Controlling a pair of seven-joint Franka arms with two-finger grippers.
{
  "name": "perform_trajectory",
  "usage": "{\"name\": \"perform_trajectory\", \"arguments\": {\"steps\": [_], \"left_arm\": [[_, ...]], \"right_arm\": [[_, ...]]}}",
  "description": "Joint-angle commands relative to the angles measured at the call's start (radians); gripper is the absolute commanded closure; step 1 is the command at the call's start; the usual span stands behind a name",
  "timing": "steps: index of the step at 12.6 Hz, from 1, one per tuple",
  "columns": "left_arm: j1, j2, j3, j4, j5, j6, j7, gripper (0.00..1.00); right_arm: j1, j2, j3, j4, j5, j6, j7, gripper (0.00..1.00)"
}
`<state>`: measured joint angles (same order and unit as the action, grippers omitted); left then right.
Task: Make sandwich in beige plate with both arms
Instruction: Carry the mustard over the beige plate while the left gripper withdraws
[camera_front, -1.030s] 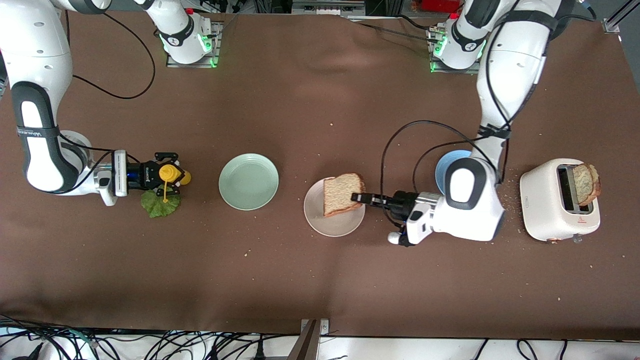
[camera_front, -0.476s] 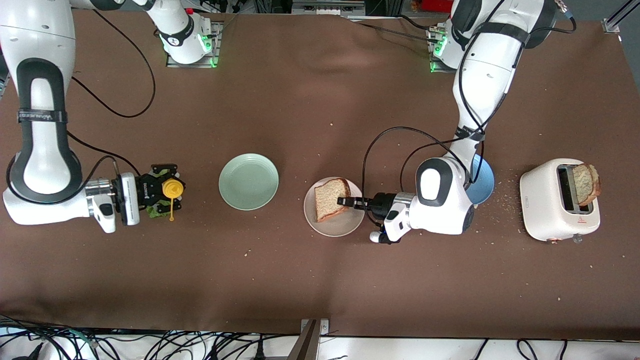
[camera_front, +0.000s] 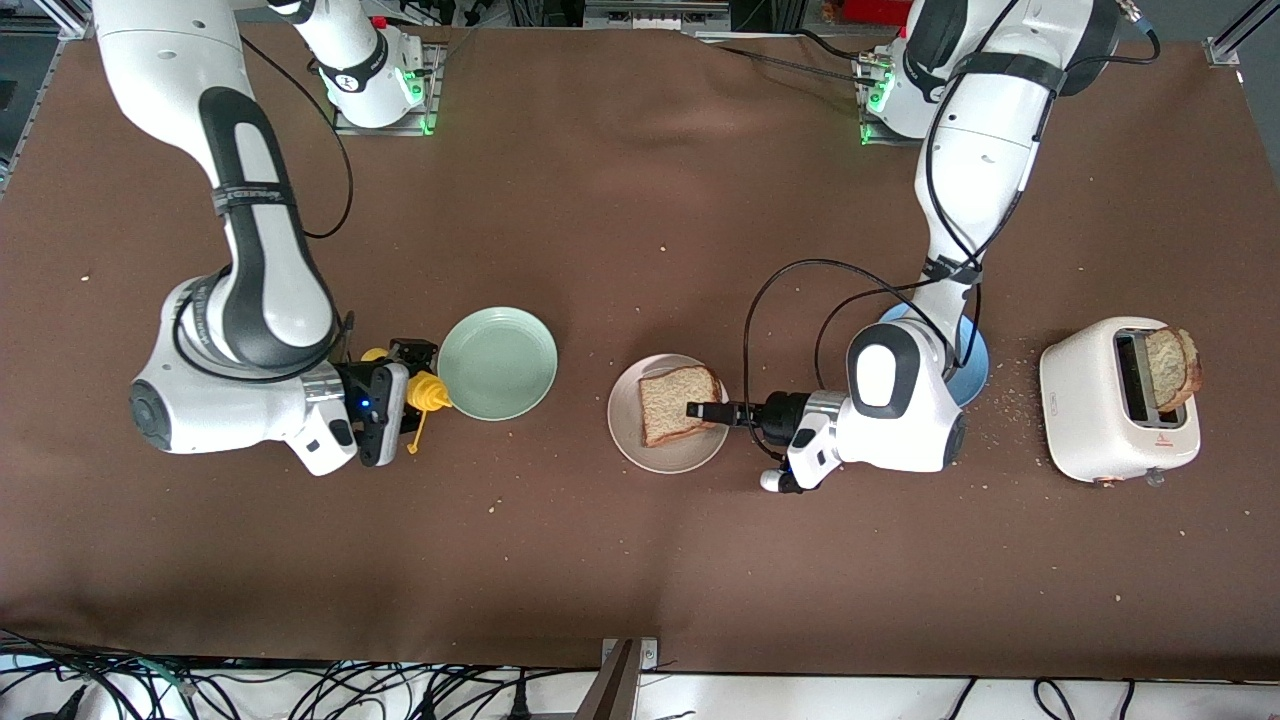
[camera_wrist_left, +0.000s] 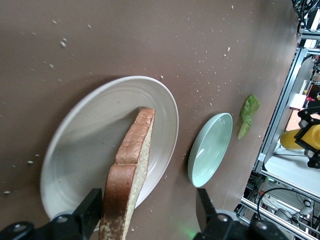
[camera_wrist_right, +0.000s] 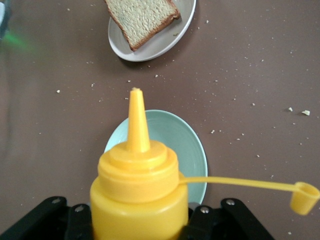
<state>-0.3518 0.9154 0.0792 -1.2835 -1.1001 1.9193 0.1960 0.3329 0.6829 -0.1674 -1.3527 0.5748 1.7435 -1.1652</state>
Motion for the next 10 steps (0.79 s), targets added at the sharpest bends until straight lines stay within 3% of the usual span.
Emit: {"name": "perform_trajectory", "arguments": {"steps": [1, 6, 10], "left_arm": [[0.001, -0.038, 0.059, -0.01, 0.098, -0.002, -0.012, 0.0], [0.014, -0.122, 0.181, -0.008, 0.443, -0.028, -0.133, 0.0], [0.112, -0.202, 0.223, 0.001, 0.597, -0.17, -0.129, 0.0]], "right_arm": [[0.105, 0.003, -0.006, 0.035, -0.143, 0.063, 0.212, 1.0], [0.316, 0.024, -0.006, 0.037, -0.458, 0.177, 0.583, 1.0], [0.457, 0.084, -0.006, 0.061, -0.698, 0.197, 0.734, 1.0]]}}
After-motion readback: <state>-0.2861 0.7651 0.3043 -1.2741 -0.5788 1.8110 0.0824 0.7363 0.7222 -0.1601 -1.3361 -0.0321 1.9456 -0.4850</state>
